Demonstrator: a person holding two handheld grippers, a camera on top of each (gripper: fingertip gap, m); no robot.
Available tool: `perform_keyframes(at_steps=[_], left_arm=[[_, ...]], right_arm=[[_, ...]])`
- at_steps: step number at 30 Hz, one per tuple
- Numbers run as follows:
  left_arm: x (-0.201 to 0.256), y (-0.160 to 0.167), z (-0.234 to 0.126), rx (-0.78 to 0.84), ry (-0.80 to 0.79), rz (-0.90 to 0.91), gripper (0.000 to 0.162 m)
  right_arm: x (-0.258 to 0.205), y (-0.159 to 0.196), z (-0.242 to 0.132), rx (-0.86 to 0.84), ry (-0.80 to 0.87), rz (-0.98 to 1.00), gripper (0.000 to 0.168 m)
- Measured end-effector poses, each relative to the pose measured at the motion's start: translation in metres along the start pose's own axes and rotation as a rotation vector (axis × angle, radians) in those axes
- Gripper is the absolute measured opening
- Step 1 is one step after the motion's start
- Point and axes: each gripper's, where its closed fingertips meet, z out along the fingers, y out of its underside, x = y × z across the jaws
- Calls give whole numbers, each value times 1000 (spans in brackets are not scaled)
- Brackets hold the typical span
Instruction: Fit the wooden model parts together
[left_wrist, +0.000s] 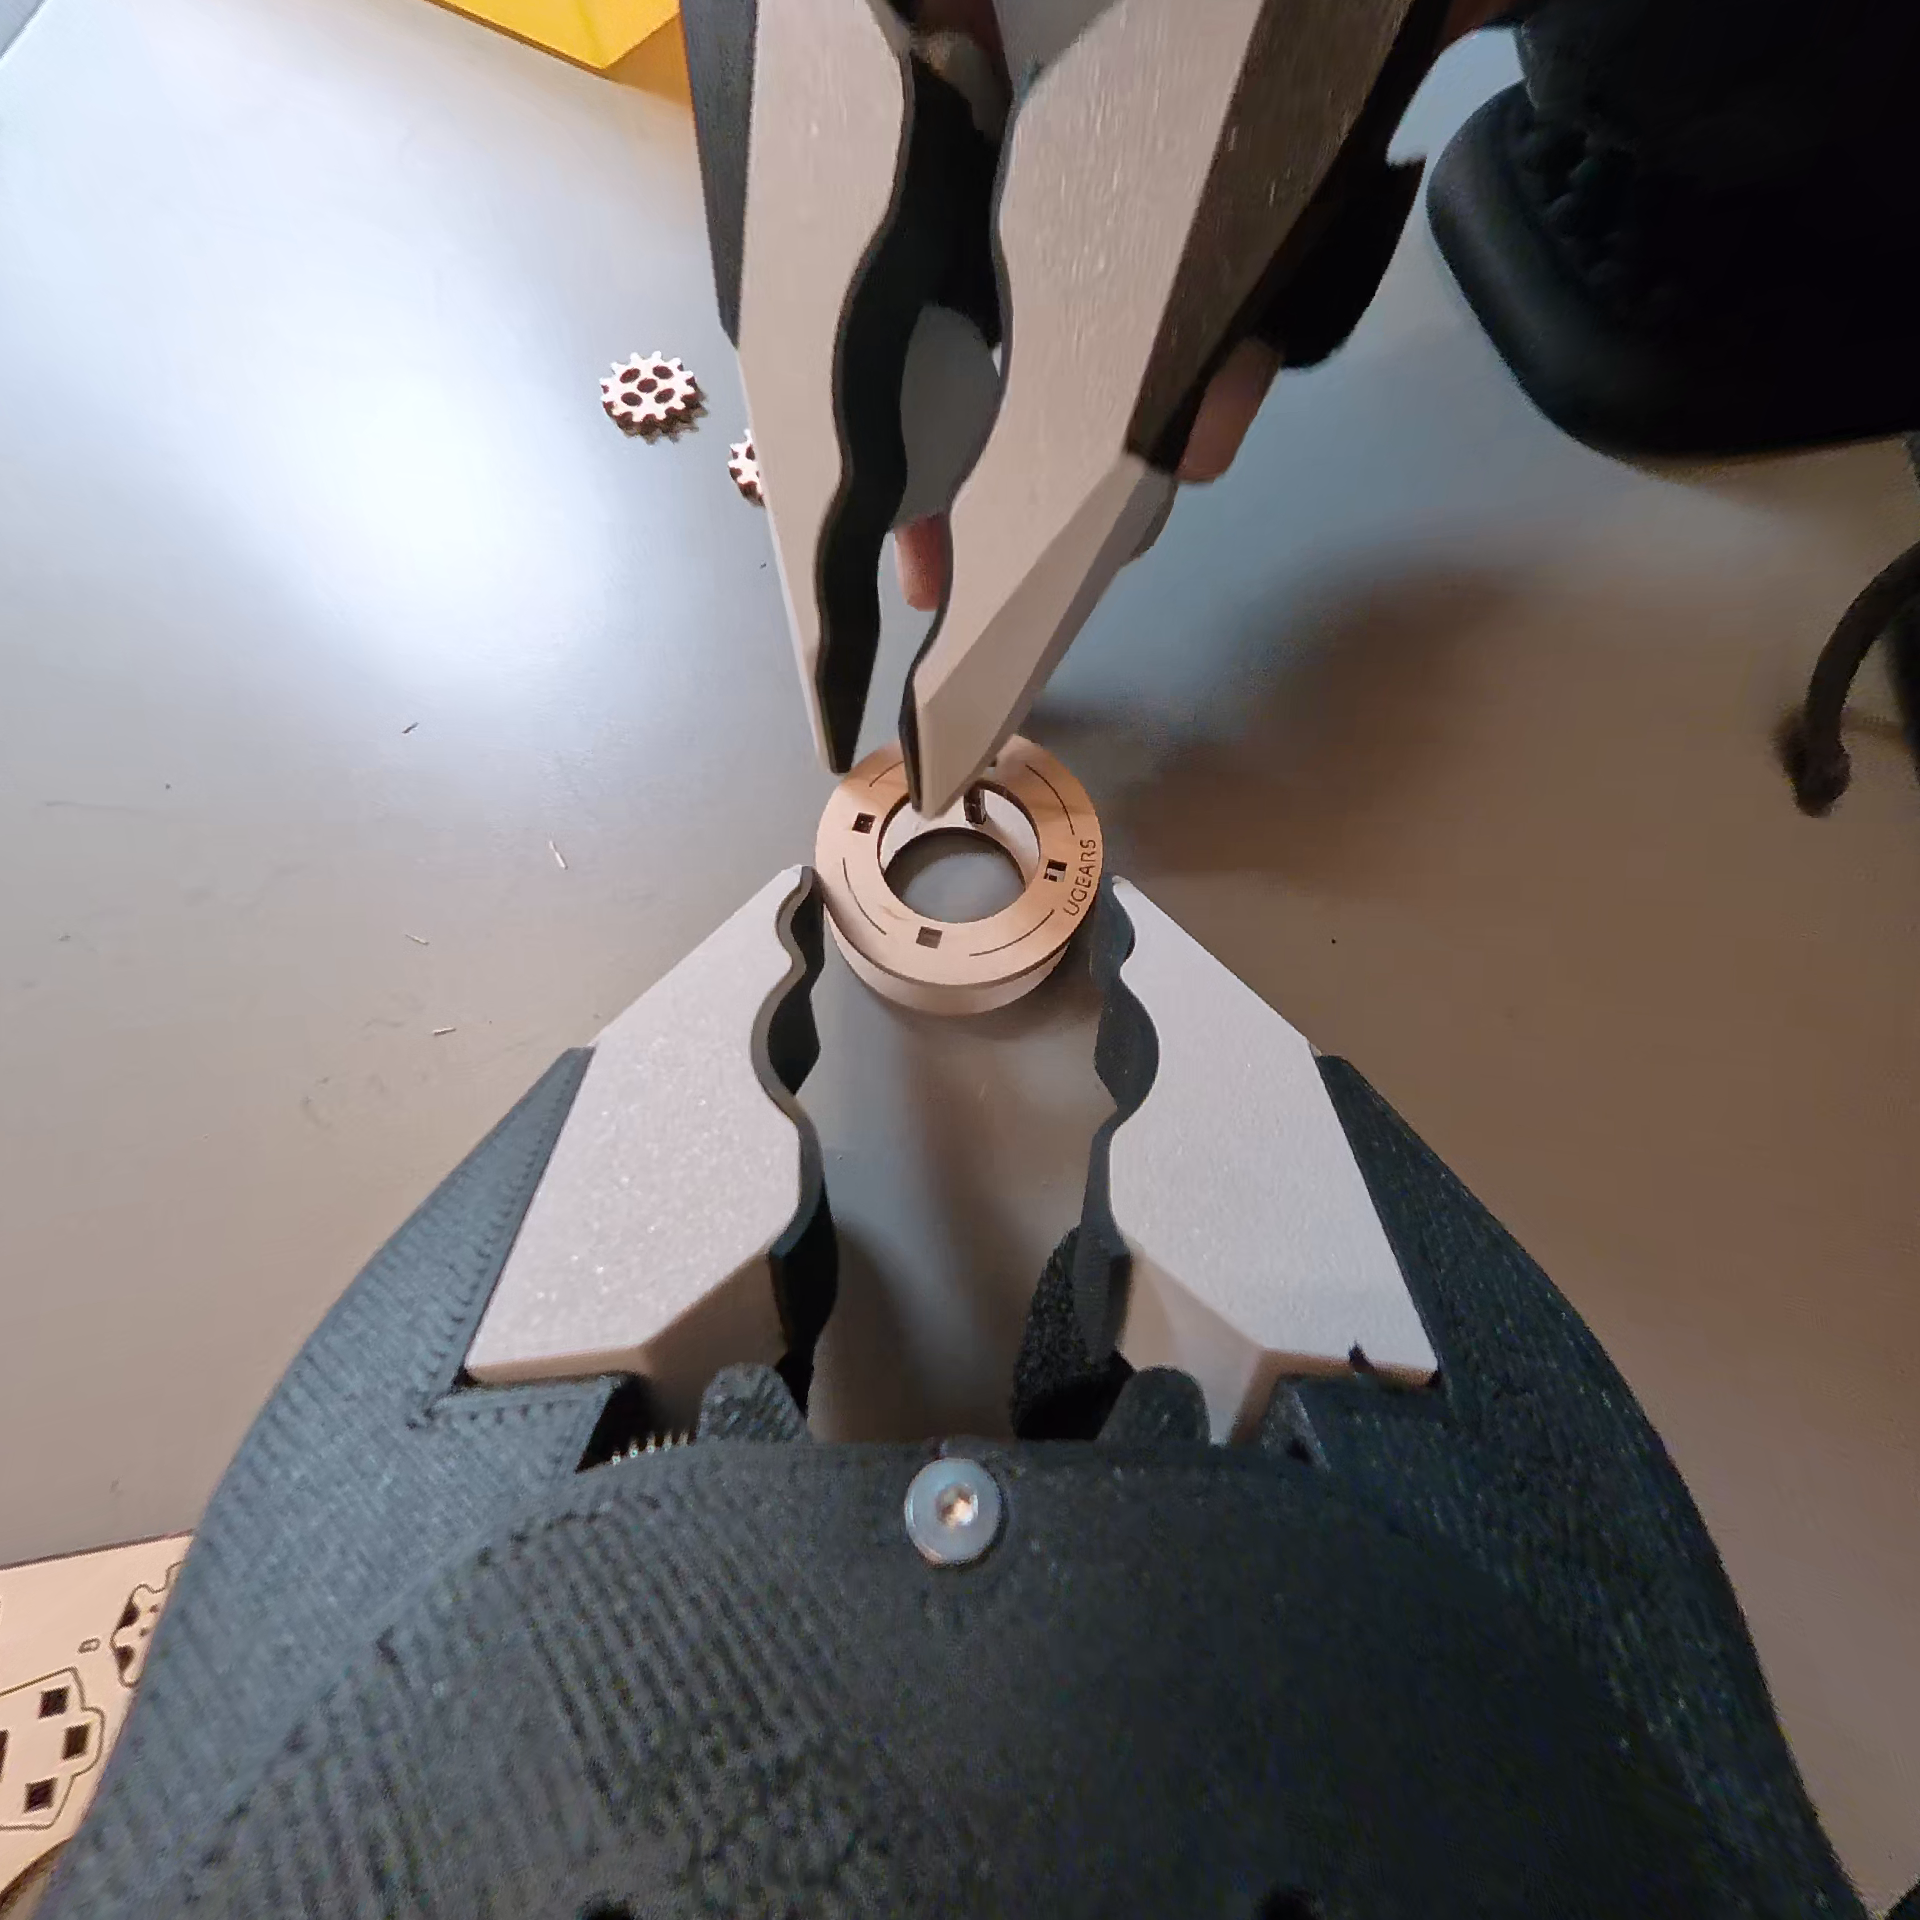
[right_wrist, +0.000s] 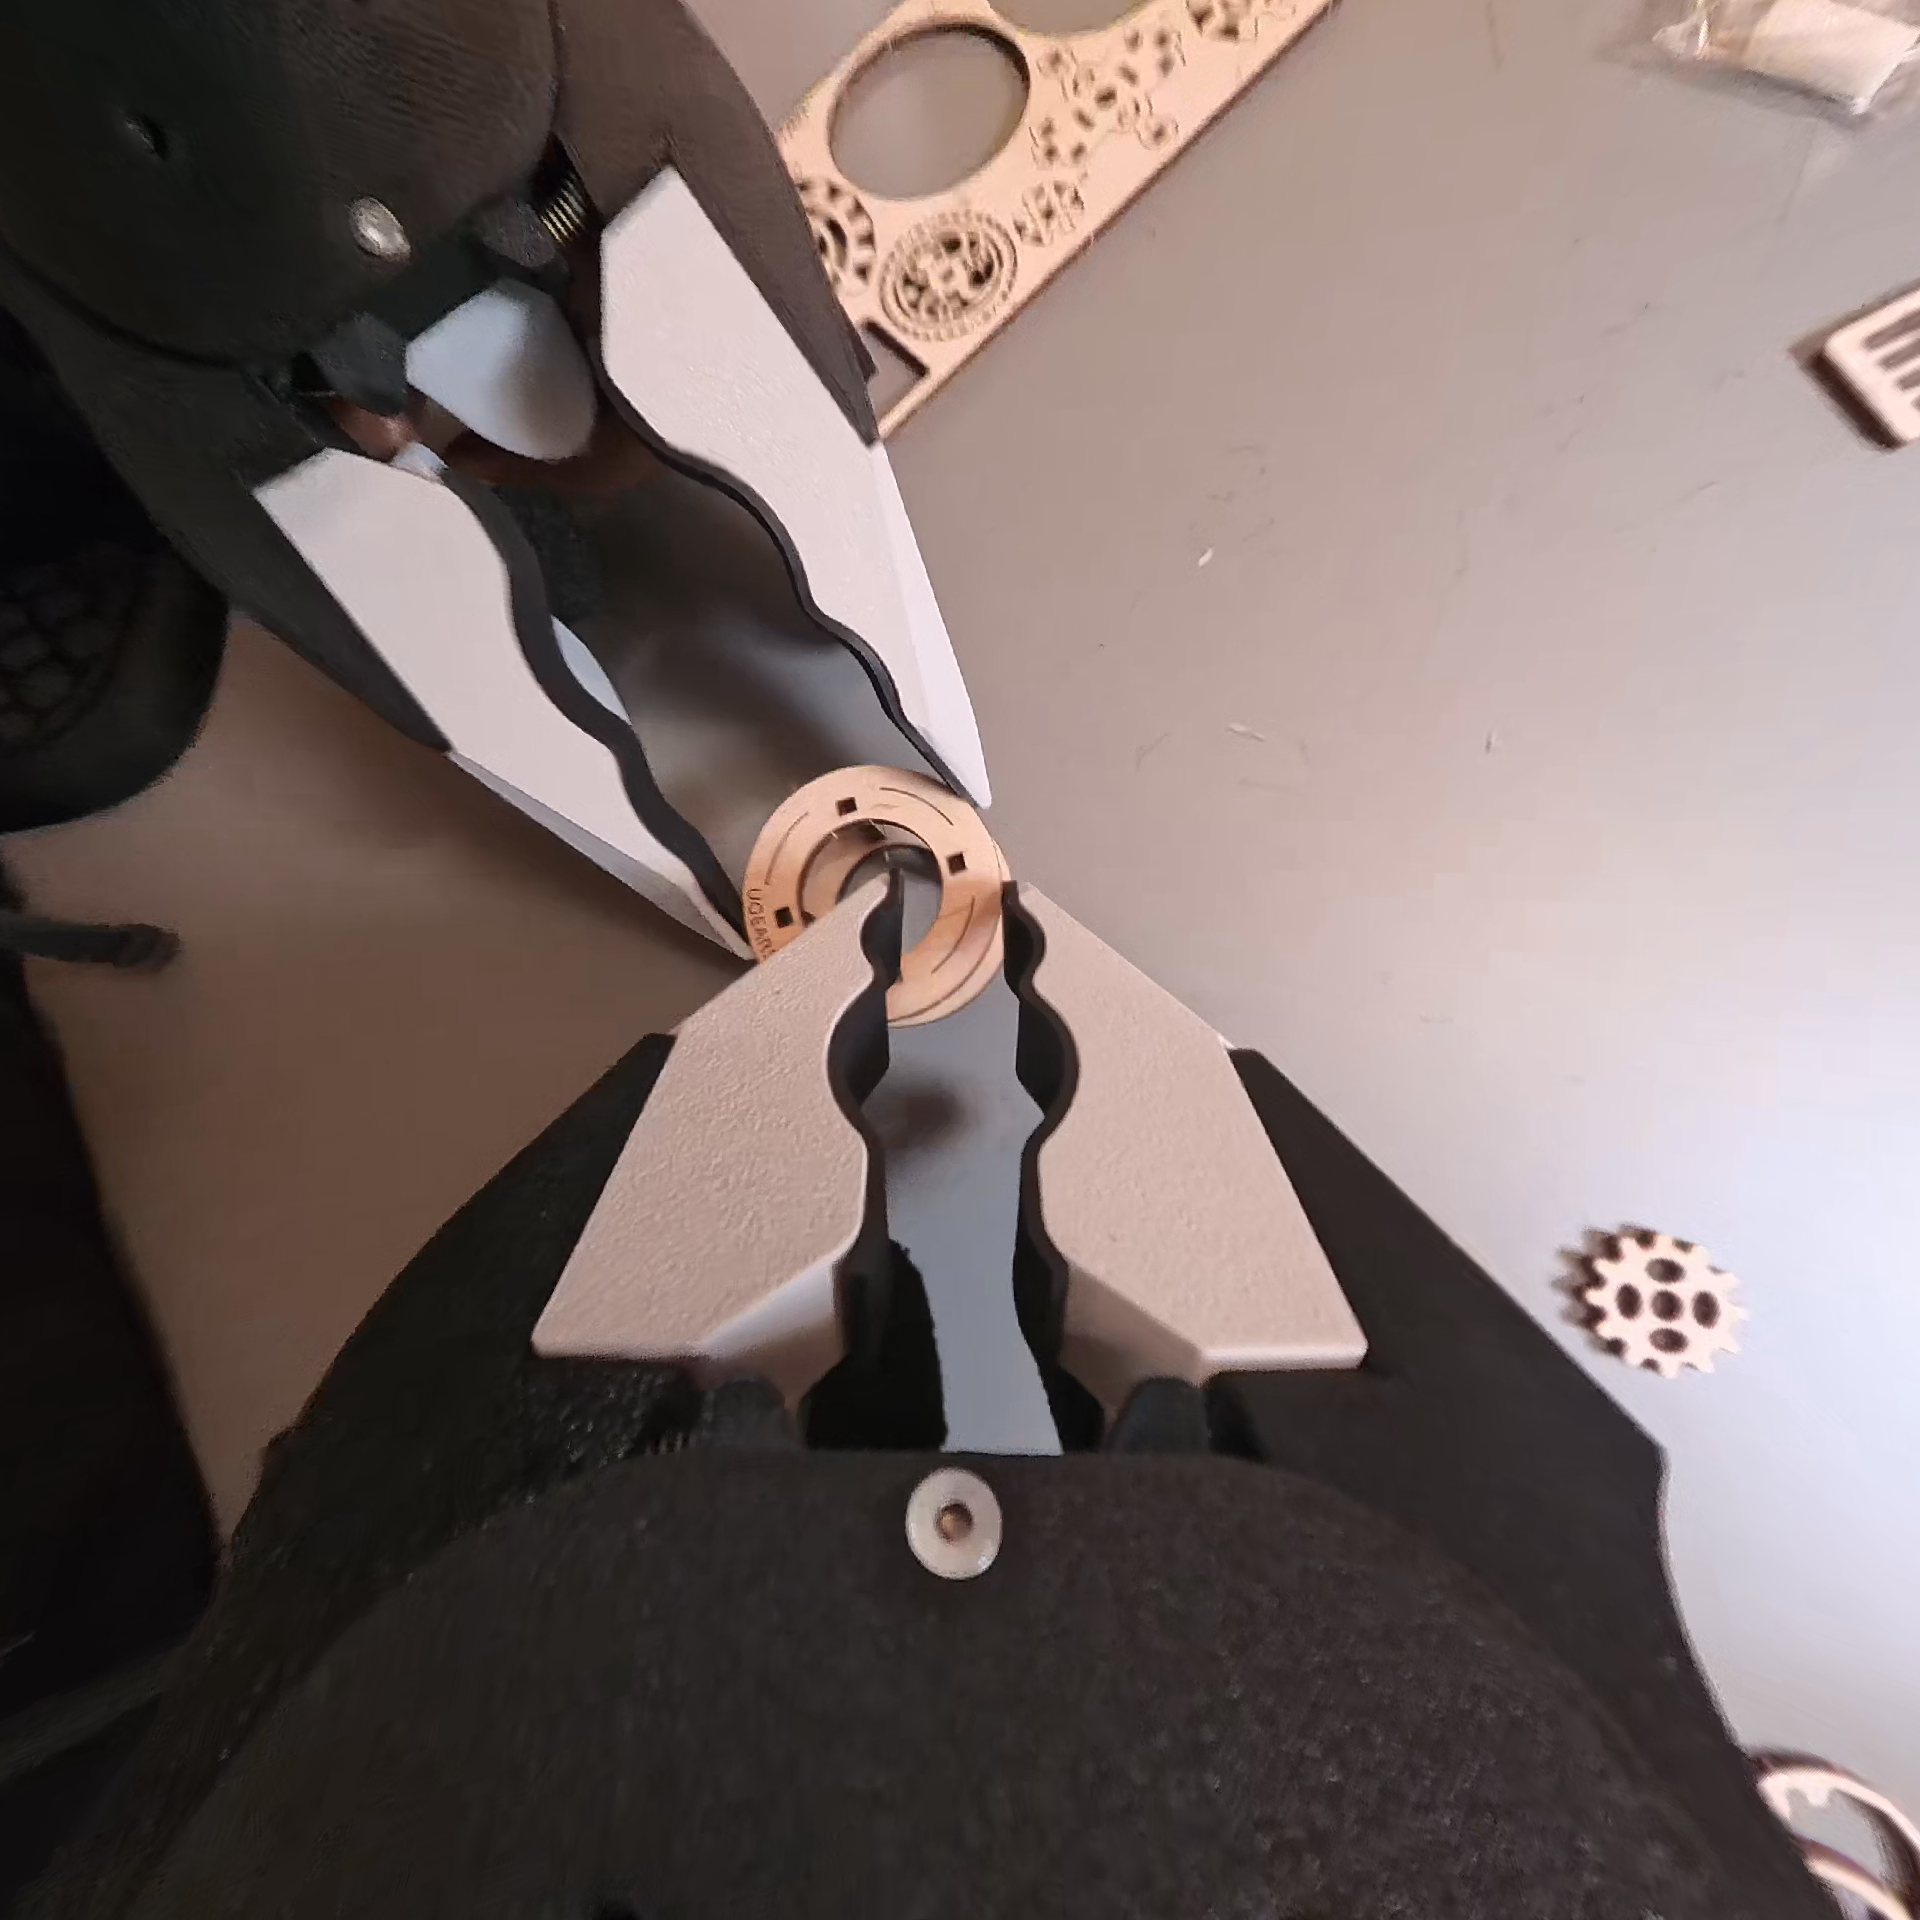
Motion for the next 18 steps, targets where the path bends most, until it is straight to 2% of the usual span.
perform_keyframes(at_steps=[3,6,18], left_arm=[[0,0,0,0,-2,6,52],[0,0,0,-2,-2,8,52],[0,-1,0,11,3,4,52]], right_arm=[[0,-5,-15,35,-21,-36,17],[-2,9,-22,-17,-41,-128,16],[-11,18,-10,-32,-67,-211,10]])
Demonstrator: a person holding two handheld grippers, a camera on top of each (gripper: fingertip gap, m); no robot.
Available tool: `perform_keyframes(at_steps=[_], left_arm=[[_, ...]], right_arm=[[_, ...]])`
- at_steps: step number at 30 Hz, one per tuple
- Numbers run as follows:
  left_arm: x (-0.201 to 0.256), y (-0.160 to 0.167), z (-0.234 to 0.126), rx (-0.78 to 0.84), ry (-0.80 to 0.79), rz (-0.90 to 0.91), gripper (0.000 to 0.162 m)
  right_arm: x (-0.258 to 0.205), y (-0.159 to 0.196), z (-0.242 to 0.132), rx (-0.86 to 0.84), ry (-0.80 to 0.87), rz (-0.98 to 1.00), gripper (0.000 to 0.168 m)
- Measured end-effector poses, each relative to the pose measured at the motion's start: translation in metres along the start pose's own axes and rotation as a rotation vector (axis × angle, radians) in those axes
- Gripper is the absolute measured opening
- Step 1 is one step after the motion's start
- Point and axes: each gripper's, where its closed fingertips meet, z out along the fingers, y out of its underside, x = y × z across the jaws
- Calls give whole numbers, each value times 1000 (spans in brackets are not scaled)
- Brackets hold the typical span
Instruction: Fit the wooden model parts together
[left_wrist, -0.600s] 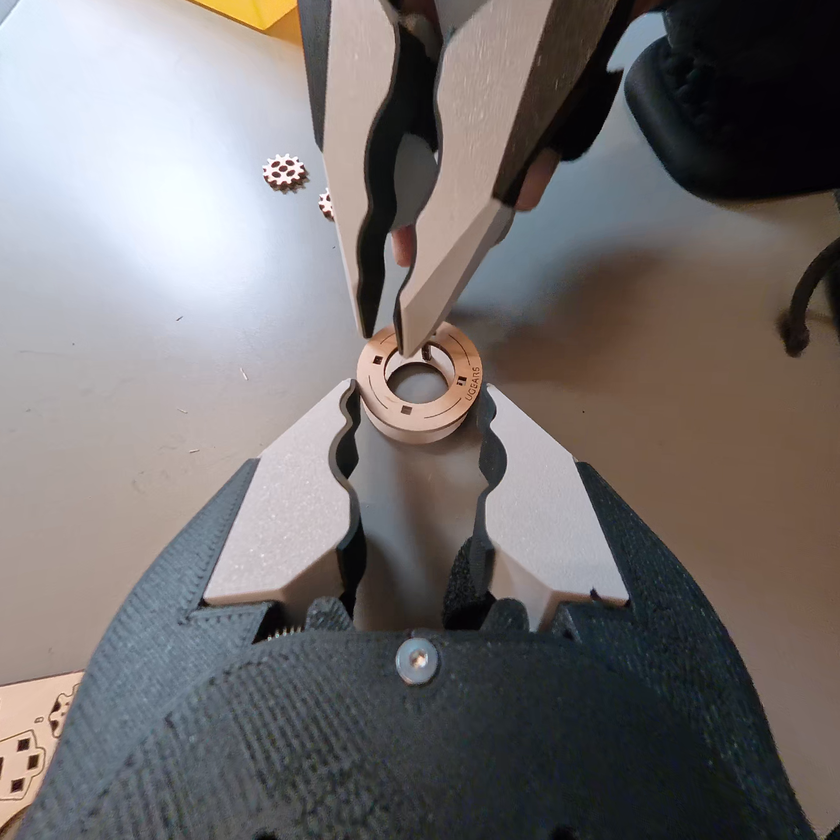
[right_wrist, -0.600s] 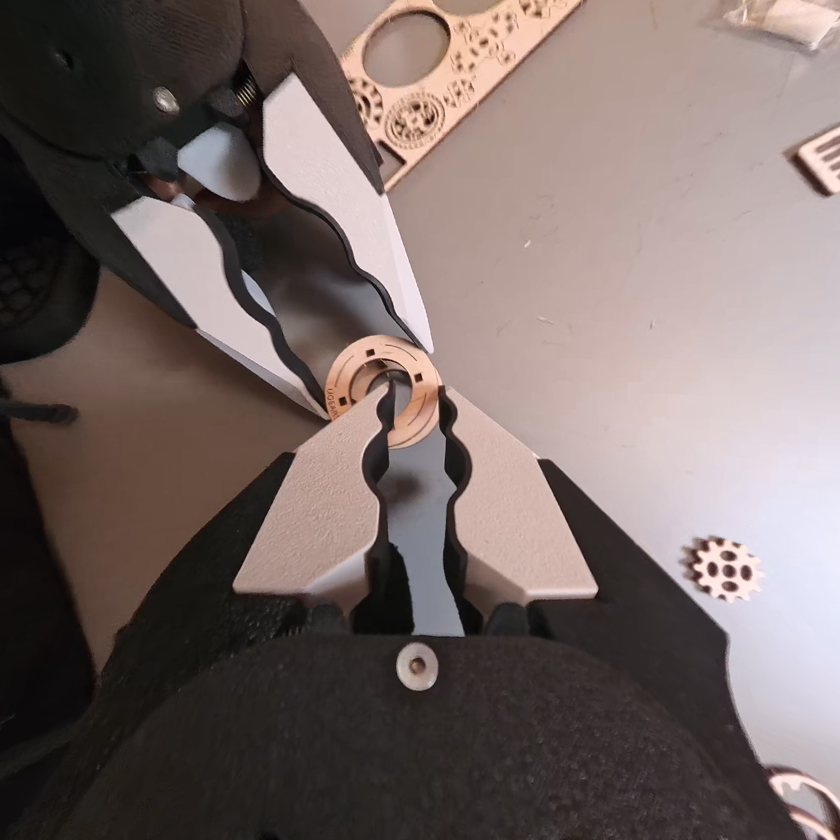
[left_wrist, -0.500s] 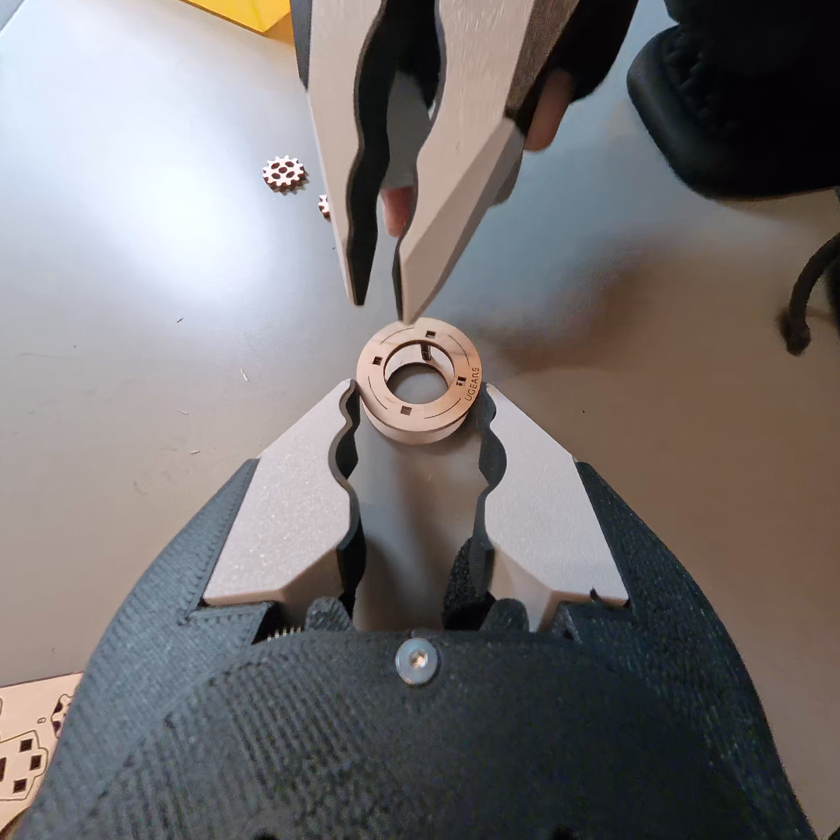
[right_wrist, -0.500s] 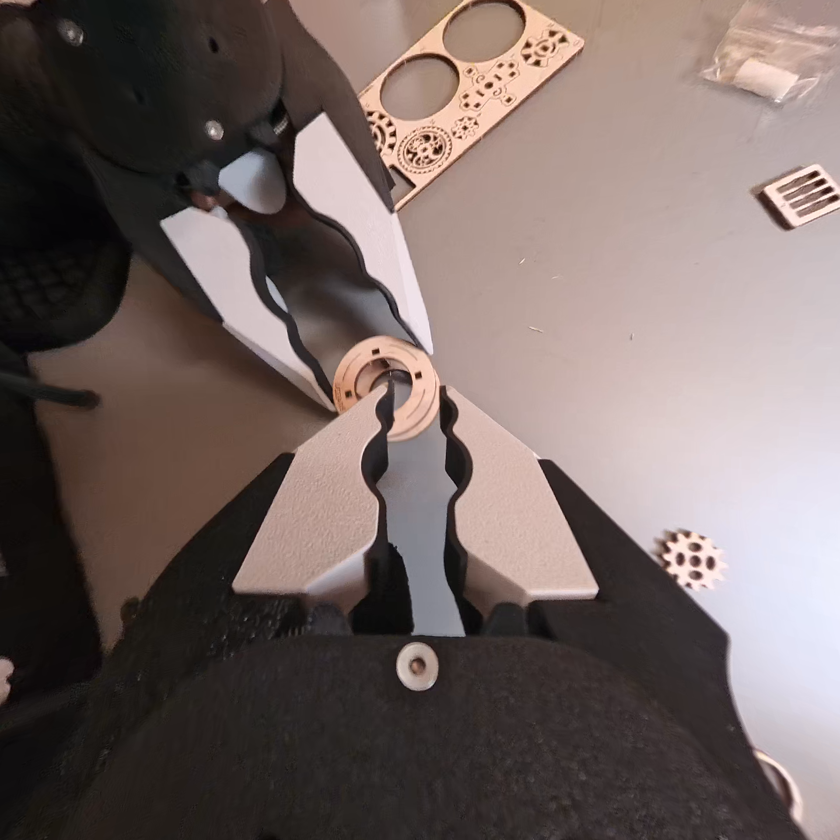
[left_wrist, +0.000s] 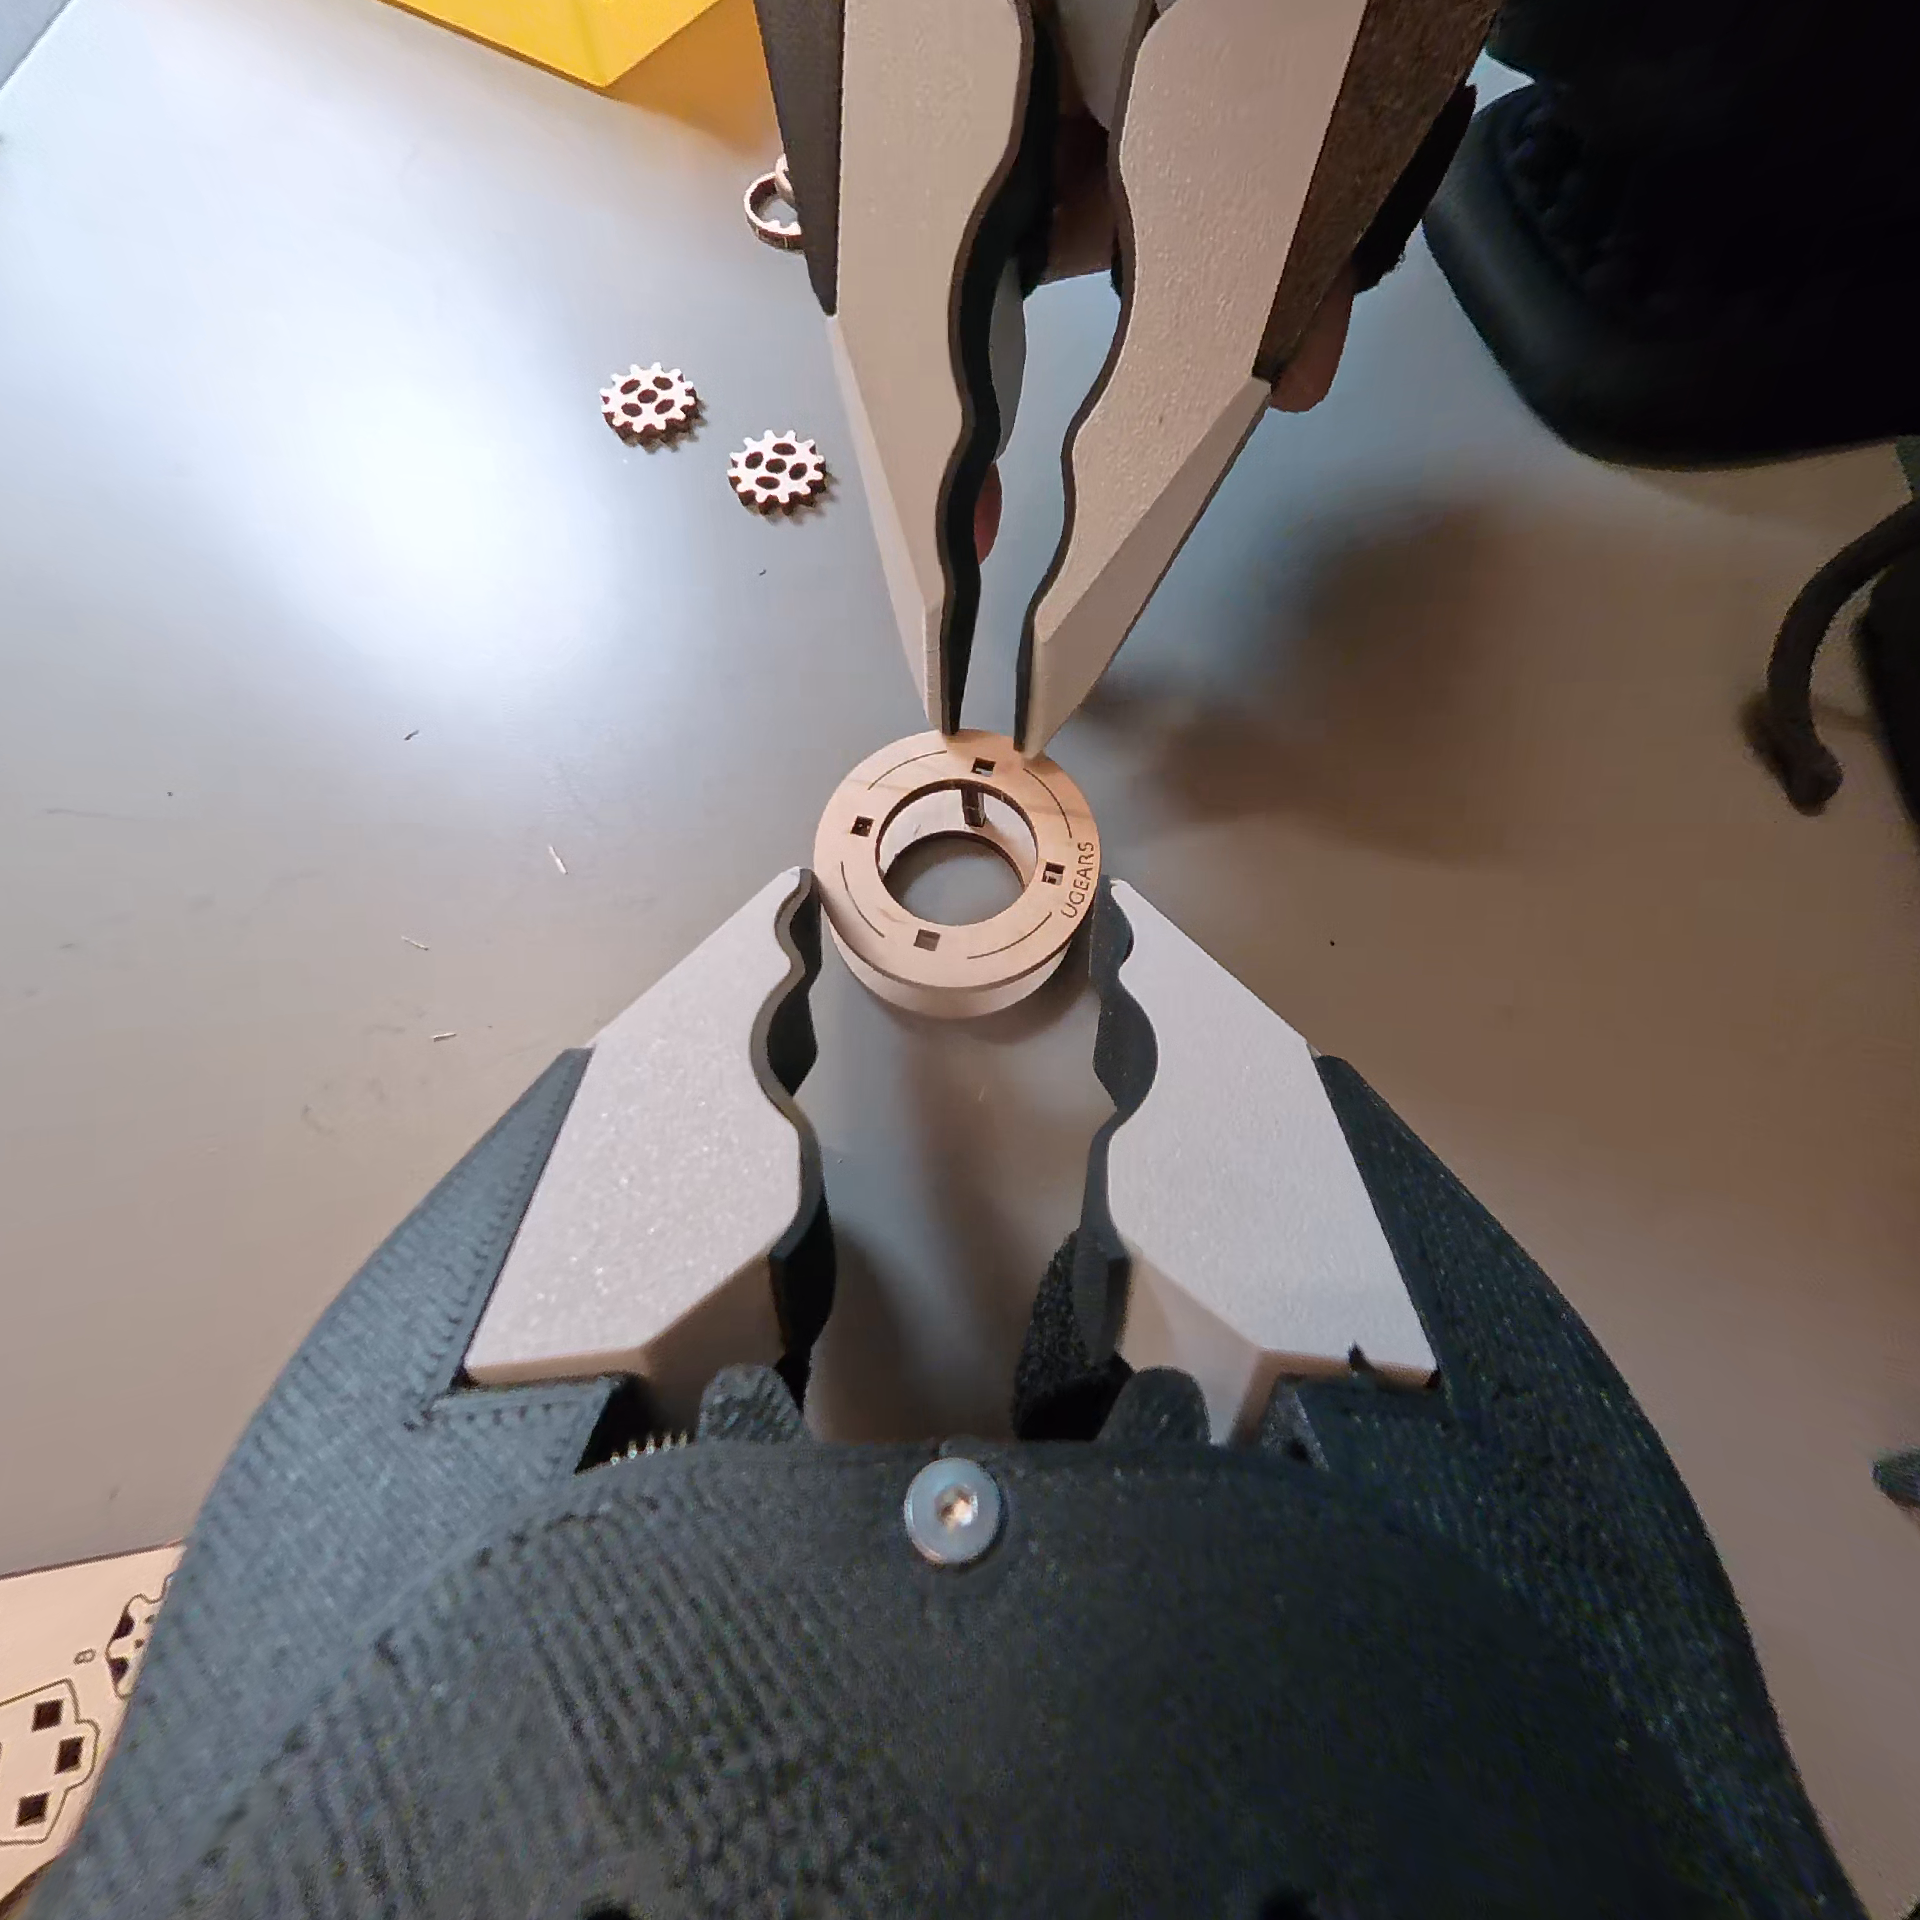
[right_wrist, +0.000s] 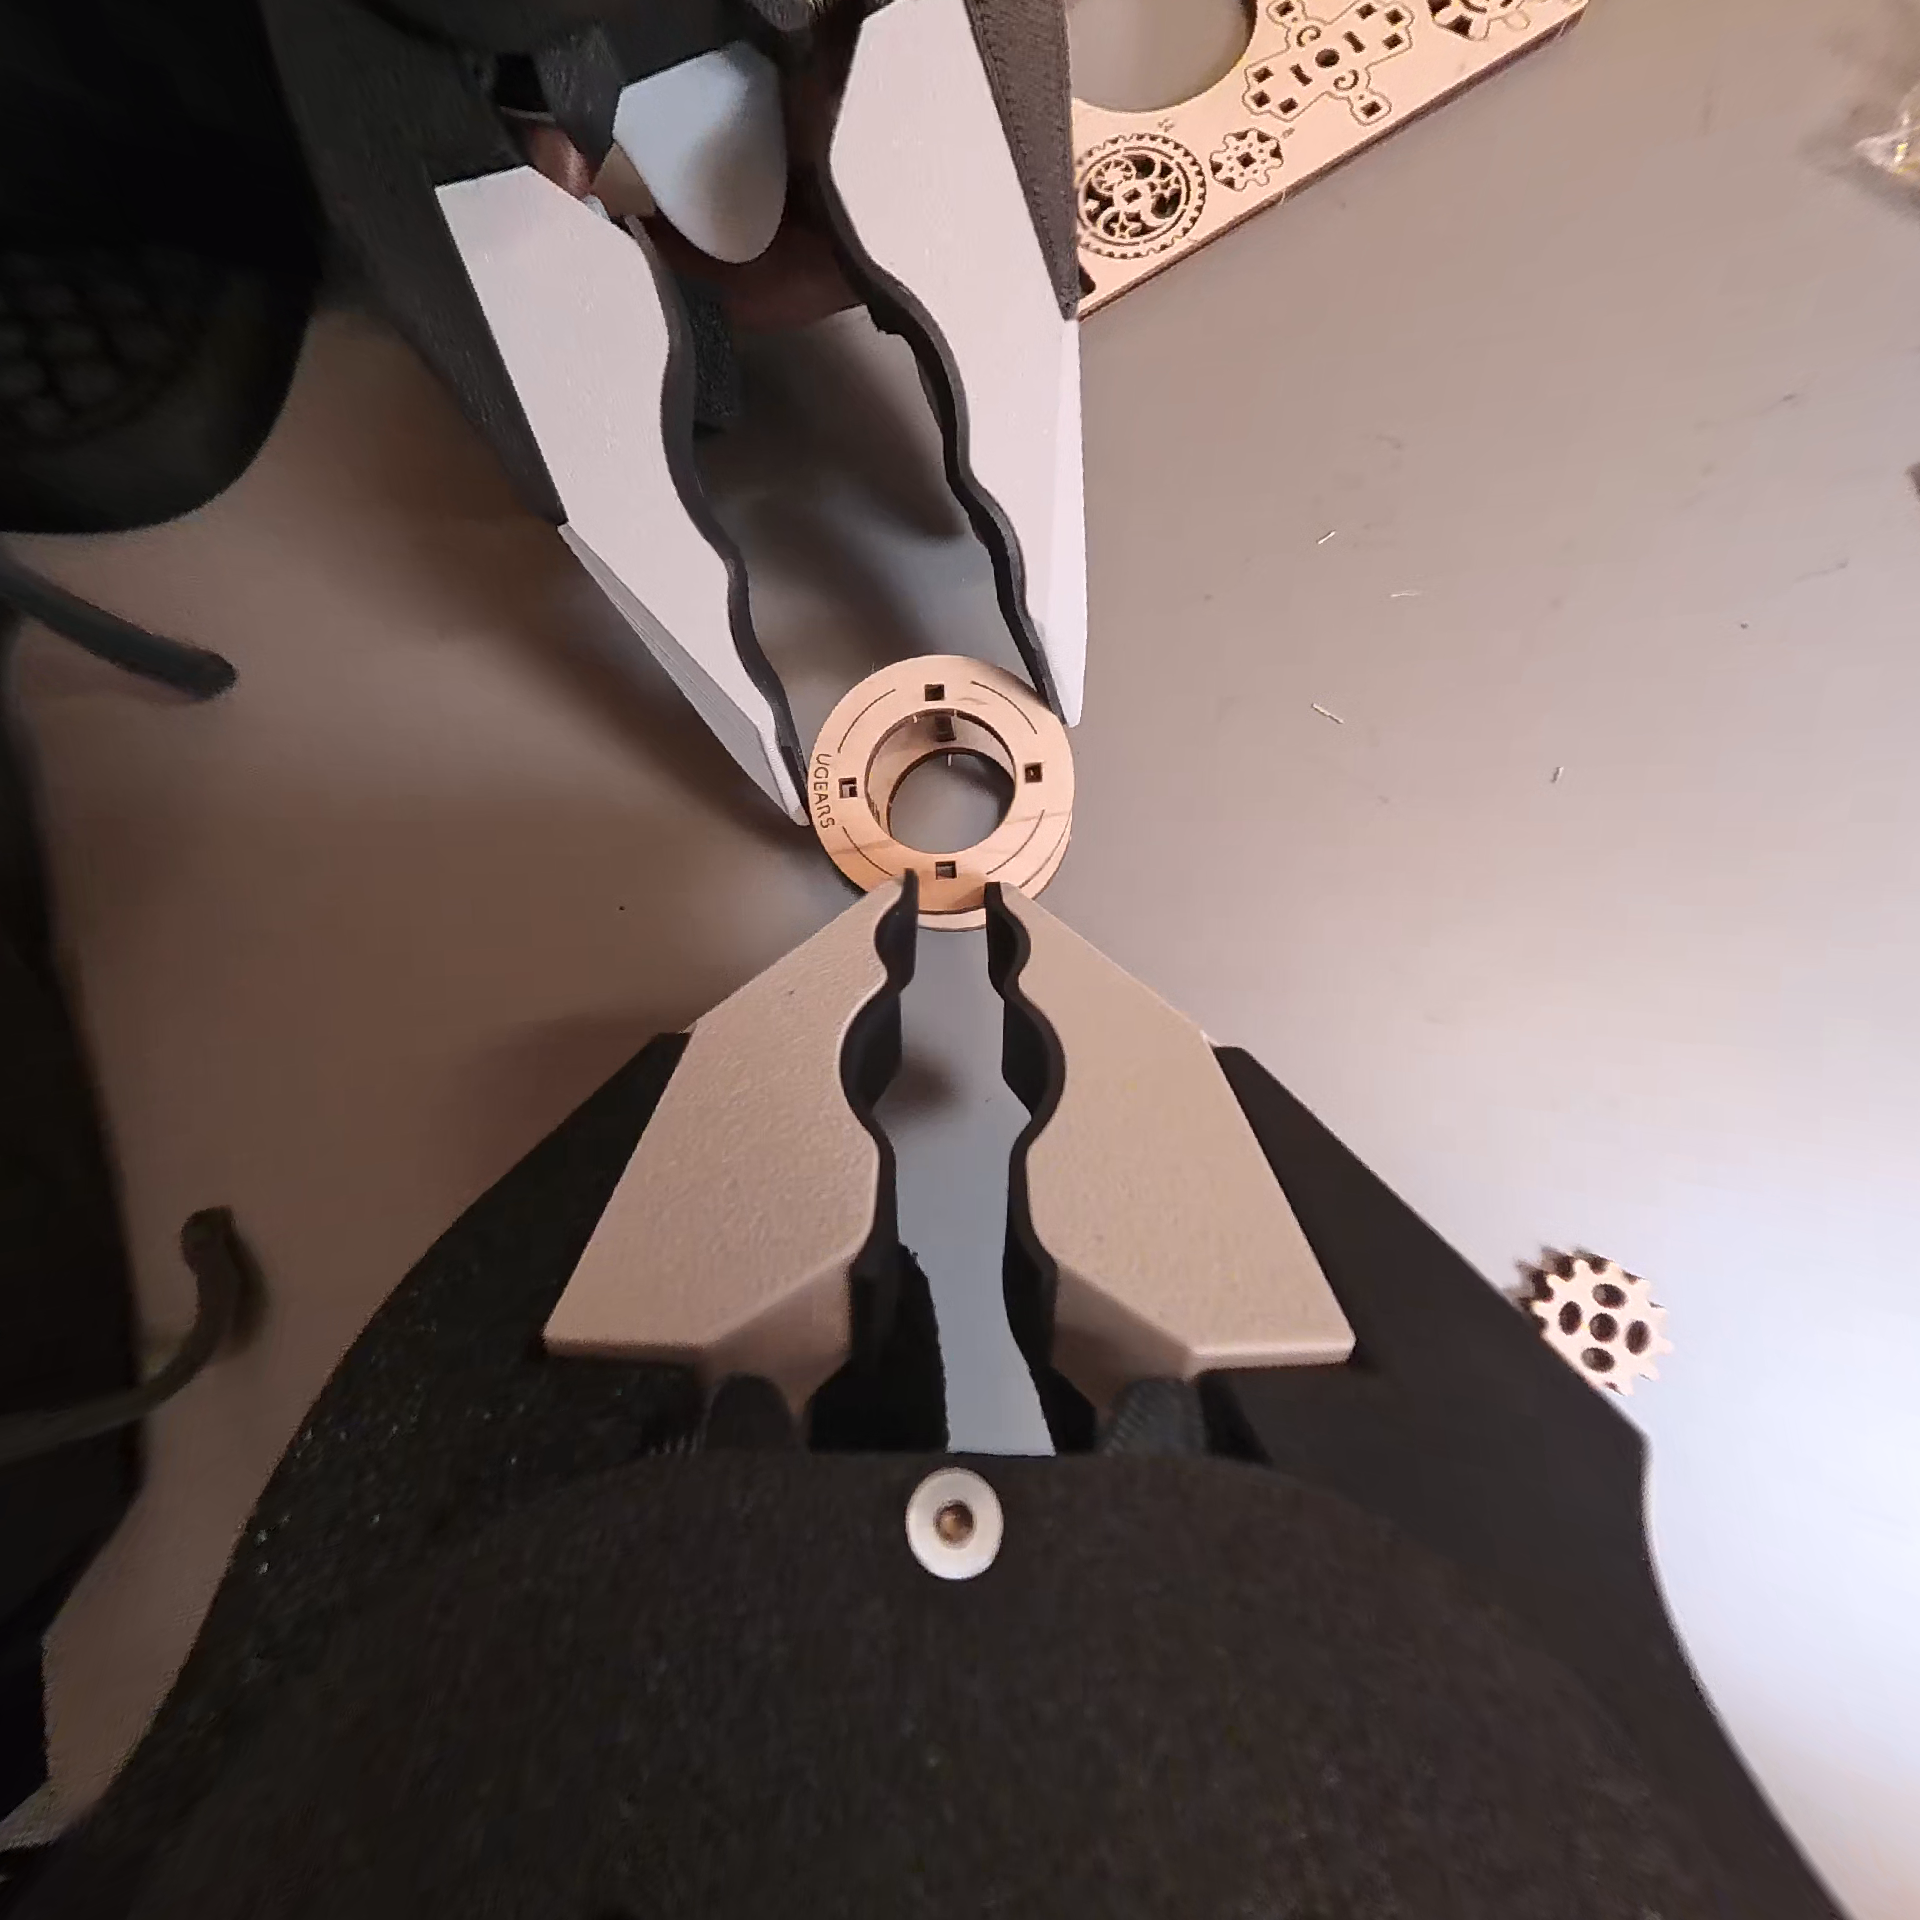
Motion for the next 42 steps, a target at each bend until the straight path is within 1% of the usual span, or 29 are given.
perform_keyframes(at_steps=[7,12,15,18,22,26,28,32,34,37,42], left_arm=[[-2,-1,0,4,-16,-8,52],[-3,-1,0,6,-33,-9,52],[-3,-1,0,10,-49,-8,52],[-3,0,0,17,-58,-21,52],[-3,-1,0,27,-61,-34,52],[-3,0,0,33,-67,-46,52],[-3,0,1,38,-68,-58,52],[-4,2,0,43,-83,-97,51],[-4,2,0,49,-97,-109,51],[-7,2,-1,56,-112,-134,51],[-7,2,-1,59,-102,-145,51]], right_arm=[[0,0,-1,5,2,-3,16],[-1,9,1,-6,-24,-19,18],[-3,16,6,55,-29,-43,15],[-3,7,3,194,10,-52,9],[0,7,6,233,72,-140,6],[4,9,8,211,98,-214,13],[7,11,11,188,98,-219,15],[6,8,14,183,83,-263,12],[6,8,14,183,69,-255,11],[6,7,14,190,77,-277,0],[7,6,12,201,79,-272,0]])
